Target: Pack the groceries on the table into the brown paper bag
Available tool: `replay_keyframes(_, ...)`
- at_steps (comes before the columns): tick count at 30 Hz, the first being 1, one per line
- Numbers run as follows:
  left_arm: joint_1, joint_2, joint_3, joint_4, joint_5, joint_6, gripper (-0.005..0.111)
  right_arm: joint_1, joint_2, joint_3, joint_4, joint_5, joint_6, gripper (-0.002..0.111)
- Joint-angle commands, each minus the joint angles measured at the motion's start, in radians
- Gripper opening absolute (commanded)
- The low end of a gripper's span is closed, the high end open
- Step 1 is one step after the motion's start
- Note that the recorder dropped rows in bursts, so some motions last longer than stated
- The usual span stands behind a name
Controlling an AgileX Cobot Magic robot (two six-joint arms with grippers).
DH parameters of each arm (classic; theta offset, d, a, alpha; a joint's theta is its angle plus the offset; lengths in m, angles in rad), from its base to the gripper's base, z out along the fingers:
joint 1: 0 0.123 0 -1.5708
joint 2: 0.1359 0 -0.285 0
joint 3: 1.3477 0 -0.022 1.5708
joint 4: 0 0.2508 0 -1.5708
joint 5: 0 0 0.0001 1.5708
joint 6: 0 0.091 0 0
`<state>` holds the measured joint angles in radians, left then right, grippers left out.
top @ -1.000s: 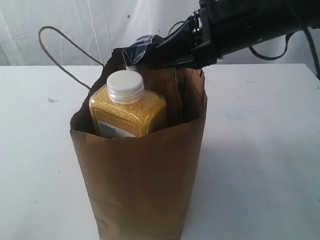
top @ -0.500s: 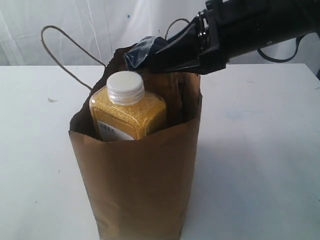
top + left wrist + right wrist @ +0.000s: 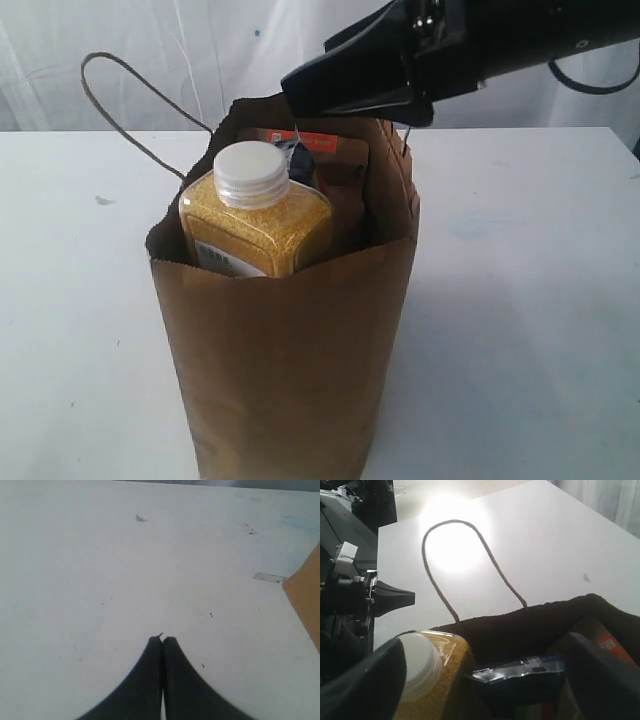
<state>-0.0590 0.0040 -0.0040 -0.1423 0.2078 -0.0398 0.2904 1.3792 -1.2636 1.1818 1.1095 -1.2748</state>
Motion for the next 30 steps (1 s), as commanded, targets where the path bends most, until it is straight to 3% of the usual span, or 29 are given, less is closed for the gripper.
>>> replay_keyframes(1,-0.001,-0.004,0.004,-0.006,0.000,-0.005,0.000,-0.003,-0.065,-0.003,-0.001,-0.005,0.005,0.080)
replay_keyframes(5,-0.001,-0.004,0.004,-0.006,0.000,-0.005,0.000,-0.003,-0.144,-0.003,-0.001,-0.036,0.005,0.079)
replay_keyframes(9,-0.001,-0.004,0.004,-0.006,0.000,-0.005,0.000,-0.003,-0.231,-0.003,-0.001,-0.051,0.021,0.066)
replay_keyframes(12,-0.001,-0.004,0.004,-0.006,0.000,-0.005,0.000,-0.003,-0.293,-0.003,-0.005,-0.051,0.071,0.046)
replay_keyframes(17,-0.001,-0.004,0.004,-0.006,0.000,-0.005,0.000,-0.003,-0.396,-0.003,-0.003,-0.051,0.188,0.004)
replay_keyframes(18,-0.001,-0.004,0.004,-0.006,0.000,-0.005,0.000,-0.003,-0.416,-0.003,-0.003,-0.051,0.204,0.000)
replay_keyframes(30,-0.001,-0.004,0.004,-0.006,0.000,-0.005,0.000,-0.003,-0.552,-0.003,-0.003,-0.006,0.501,0.000)
